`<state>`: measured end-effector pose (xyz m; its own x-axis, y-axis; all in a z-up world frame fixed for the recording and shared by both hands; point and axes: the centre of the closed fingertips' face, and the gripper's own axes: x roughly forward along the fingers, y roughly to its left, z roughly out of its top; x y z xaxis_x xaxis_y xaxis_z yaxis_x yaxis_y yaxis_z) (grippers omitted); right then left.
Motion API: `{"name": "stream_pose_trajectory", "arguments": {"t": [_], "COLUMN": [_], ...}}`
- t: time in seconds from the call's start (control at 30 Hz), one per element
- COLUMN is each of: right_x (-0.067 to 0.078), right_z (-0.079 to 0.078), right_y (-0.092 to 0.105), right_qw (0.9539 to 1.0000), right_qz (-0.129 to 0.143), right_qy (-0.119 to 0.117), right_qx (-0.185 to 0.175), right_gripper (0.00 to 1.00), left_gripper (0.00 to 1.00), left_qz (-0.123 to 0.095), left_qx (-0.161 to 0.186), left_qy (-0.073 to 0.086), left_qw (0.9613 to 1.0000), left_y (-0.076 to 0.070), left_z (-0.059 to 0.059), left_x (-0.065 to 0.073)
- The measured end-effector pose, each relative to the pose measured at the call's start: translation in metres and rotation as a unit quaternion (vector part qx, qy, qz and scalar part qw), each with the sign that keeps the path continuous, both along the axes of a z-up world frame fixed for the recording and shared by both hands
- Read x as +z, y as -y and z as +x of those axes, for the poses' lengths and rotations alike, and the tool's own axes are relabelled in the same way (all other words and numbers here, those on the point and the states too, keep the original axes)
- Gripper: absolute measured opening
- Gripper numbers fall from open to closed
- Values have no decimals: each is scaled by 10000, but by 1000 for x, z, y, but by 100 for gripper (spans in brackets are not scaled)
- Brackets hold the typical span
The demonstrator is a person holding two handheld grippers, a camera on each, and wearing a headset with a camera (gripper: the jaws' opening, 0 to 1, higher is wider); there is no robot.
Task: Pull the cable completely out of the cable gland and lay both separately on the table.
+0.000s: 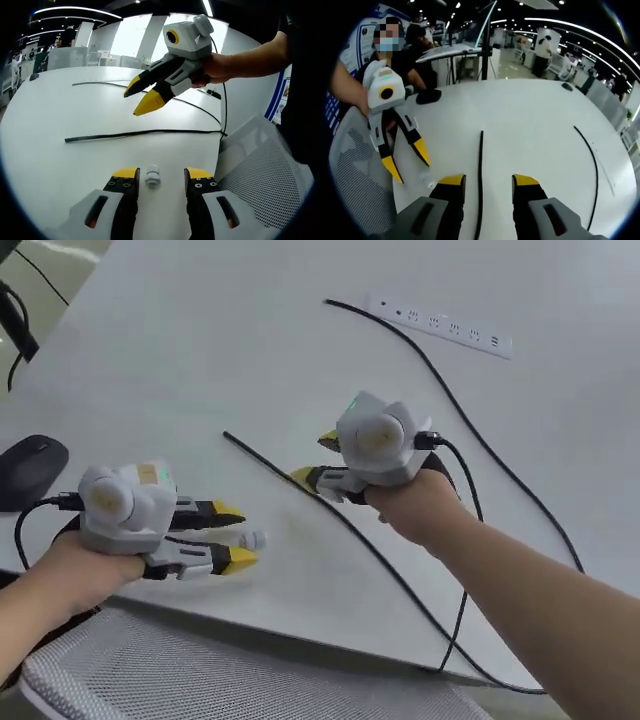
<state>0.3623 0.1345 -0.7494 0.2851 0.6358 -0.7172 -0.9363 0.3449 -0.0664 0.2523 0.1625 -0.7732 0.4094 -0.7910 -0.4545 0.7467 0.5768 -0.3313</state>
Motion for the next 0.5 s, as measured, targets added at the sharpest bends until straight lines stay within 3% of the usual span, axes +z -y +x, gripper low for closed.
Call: {"name": "stream_pose_trajectory", "arguments": {"t": [0.23,0.33,0.5], "right_x": [27,41,66], "right_z": [-12,-18,-29], "right_y": [23,30,47], "right_qw": [9991,9977,9943], "right_qz": [352,583,925], "right_qy": [-17,-51,-23], "right_qx": [-243,-350,-523], "right_gripper": [42,44,49], "left_gripper": [44,46,51], "left_qz": [-69,-157,-119], "left_qx": [163,244,275], "left_qy": [-26,-20,5], "left_qw": [9998,9996,9996], "left_y": [-4,-7,-8], "left_z": [-6,-8,-13], "left_x": [20,30,40]}}
